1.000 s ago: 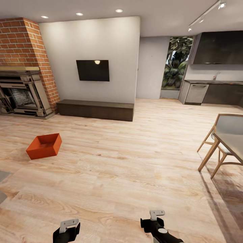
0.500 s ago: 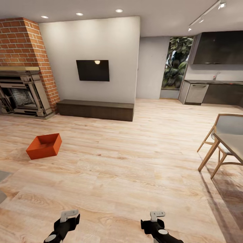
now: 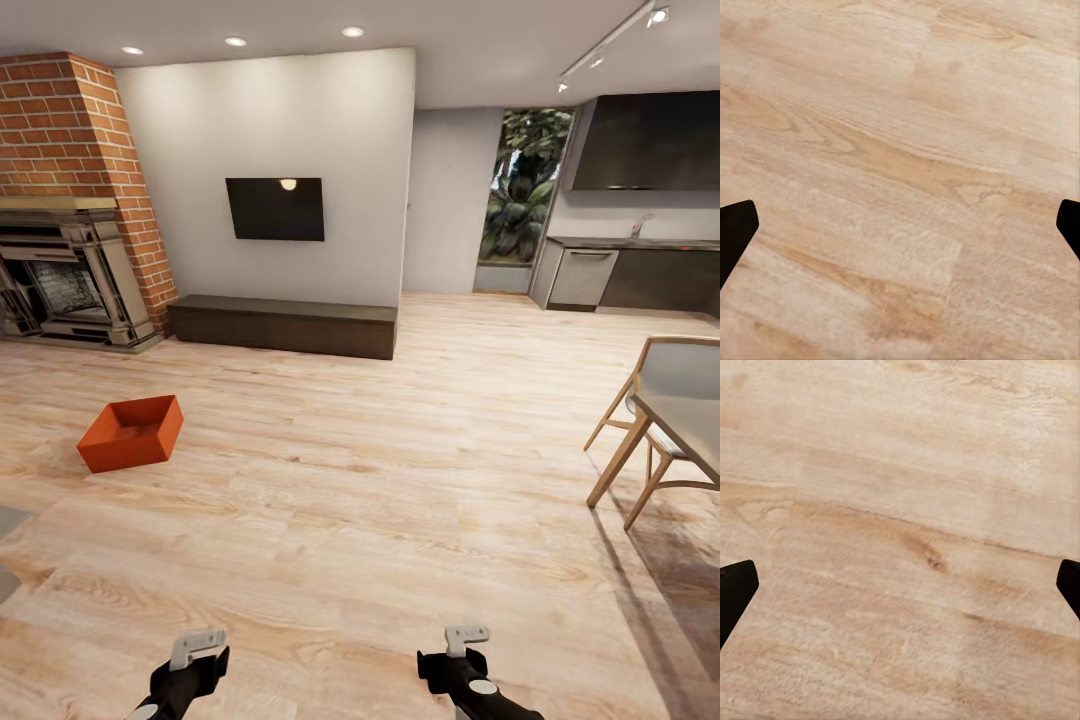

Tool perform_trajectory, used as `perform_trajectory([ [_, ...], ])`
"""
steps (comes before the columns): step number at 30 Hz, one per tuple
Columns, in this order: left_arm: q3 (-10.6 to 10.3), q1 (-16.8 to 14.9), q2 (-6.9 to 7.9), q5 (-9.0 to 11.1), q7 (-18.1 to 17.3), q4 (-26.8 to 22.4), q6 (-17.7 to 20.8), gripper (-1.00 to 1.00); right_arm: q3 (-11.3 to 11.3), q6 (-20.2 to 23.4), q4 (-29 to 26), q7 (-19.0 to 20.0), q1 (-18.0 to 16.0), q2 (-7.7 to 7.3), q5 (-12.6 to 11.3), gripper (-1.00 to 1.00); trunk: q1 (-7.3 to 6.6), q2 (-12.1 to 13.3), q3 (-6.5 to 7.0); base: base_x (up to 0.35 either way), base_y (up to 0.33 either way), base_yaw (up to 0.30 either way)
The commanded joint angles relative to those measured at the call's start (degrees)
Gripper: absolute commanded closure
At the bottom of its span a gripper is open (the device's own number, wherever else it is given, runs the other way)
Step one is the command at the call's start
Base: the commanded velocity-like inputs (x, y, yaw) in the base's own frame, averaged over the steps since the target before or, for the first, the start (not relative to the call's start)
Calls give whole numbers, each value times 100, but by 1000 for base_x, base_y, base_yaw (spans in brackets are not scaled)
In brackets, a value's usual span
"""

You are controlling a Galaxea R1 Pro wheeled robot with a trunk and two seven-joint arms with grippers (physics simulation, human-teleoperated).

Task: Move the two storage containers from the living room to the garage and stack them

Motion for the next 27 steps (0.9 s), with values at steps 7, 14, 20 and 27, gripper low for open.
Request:
perform_trajectory([
  [7, 43, -2, 10, -25, -23, 19, -191, -100, 31, -14, 8, -31, -3, 1, 4, -100, 0, -3, -6, 206, 0, 0],
  [14, 45, -2, 10, -25, -23, 20, -243, -100, 34, -14, 8, -31, -3, 1, 4, -100, 0, -3, -6, 159, 0, 0],
  [20, 44, -1, 11, -25, -23, 20, -260, -100, 34, -14, 12, -31, -3, 1, 4, -100, 0, -3, -6, 15, 0, 0],
  [27, 44, -2, 11, -25, -23, 20, -262, -100, 32, -14, 21, -31, 15, 1, 5, -100, 0, -3, -6, 2, 0, 0],
])
